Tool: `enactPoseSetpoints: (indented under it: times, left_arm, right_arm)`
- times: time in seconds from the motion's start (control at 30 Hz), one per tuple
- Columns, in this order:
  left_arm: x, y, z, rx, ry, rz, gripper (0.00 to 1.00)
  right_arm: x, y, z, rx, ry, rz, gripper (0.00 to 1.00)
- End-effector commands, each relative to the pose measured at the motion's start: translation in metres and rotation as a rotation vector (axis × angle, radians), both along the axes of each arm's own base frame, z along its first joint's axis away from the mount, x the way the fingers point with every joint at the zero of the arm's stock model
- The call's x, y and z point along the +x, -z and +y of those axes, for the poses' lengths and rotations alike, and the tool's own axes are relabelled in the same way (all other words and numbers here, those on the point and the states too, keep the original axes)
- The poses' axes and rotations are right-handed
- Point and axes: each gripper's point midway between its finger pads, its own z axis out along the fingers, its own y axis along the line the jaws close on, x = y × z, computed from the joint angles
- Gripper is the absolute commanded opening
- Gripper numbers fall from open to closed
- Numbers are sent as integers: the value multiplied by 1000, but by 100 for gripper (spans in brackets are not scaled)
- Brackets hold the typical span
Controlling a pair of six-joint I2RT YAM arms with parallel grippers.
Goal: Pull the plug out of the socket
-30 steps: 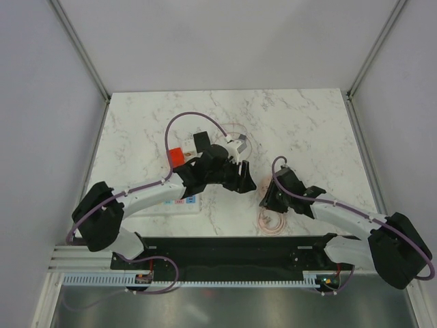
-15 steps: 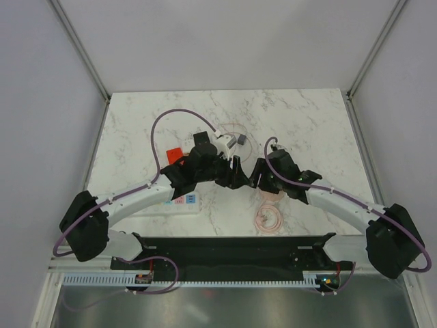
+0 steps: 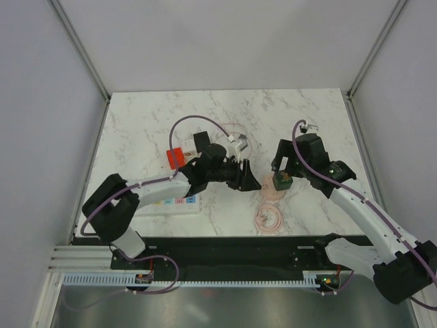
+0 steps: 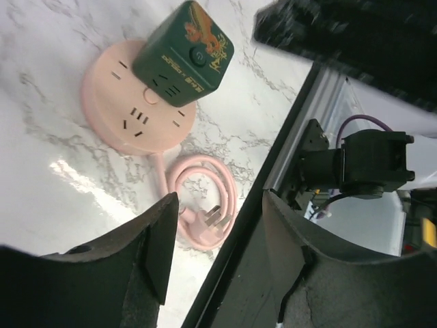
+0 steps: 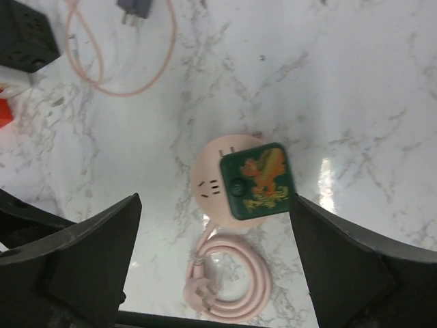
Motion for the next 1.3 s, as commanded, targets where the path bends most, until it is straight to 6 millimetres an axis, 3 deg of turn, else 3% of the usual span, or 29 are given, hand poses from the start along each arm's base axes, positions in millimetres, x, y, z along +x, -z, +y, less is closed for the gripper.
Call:
enactPoseSetpoints:
  times: [0.0,0.03,0.2,0.3,0.53,0.73,1.03,1.27]
  left_arm:
    - [0,-15,-36,-151,75,107,57]
    - [2,1,-43,-130,78,150,55]
    - [13,9,-73,-170,65,213,52]
    - [16,29,-81,-152,57,268,48]
    - [20,51,-80,-123,15,281,29]
    - [25,68,-81,-88,1,286,17]
    - [33,89,-83,-39,-25,306,2]
    - [34,107,-78,30,-65,361,2]
  right_arm:
    - [-6,14,-34,-76,-1,71,98]
    - [-3,18,-41,-64,9,91,98]
    - [-7,33,-27,-40,-124,124,98]
    - [-10,41,-23,-37,-162,125,98]
    - [-9,64,-21,-41,-172,175,98]
    - [-1,66,-15,-25,-183,163,97]
    - [3,76,-10,-25,-217,181,86]
    - [8,86,-17,-66,-193,192,82]
